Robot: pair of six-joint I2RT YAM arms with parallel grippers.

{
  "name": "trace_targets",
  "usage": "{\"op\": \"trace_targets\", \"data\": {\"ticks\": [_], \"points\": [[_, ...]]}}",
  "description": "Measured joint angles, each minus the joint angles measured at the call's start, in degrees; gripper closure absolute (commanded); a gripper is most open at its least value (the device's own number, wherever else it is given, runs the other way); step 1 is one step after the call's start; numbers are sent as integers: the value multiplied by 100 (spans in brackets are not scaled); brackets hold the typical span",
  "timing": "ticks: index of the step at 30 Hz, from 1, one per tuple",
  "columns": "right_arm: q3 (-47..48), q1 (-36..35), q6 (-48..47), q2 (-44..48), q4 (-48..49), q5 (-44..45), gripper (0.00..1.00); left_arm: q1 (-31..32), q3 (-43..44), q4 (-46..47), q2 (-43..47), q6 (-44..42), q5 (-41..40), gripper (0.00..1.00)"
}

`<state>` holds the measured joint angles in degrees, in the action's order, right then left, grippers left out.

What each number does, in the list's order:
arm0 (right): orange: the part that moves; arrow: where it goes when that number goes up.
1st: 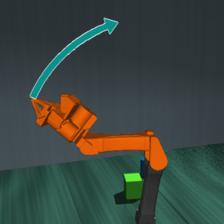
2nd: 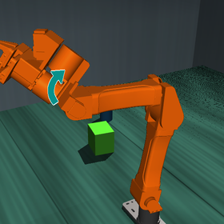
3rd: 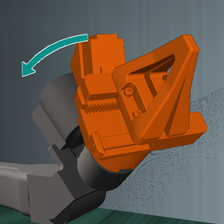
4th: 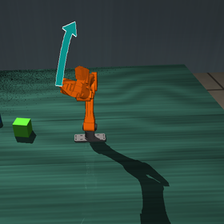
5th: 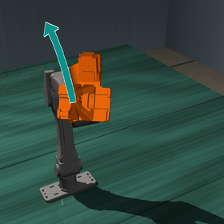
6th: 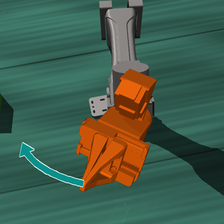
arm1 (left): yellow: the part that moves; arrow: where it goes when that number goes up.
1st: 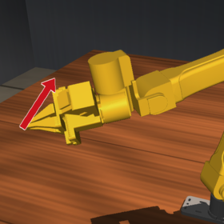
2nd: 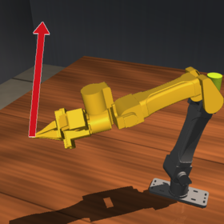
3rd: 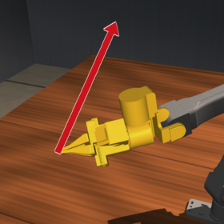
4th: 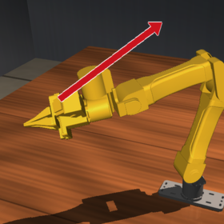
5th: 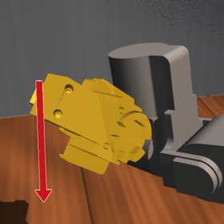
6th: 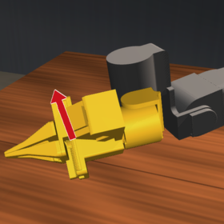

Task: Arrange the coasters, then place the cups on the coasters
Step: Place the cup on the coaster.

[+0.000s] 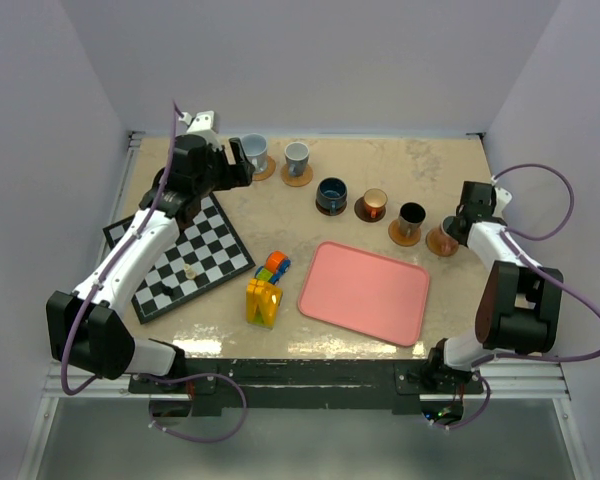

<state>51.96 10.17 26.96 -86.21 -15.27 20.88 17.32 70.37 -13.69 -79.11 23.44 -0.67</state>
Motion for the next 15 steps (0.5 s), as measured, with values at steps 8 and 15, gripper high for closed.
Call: {"op": "trace_targets", "data": {"ticks": [8, 15], "points": [[0, 0, -15, -35, 59, -74, 48, -11, -24, 28, 0, 2, 0, 15], [0, 0, -44, 66, 103, -109, 41, -13, -85, 74, 0, 2, 0, 15]]}}
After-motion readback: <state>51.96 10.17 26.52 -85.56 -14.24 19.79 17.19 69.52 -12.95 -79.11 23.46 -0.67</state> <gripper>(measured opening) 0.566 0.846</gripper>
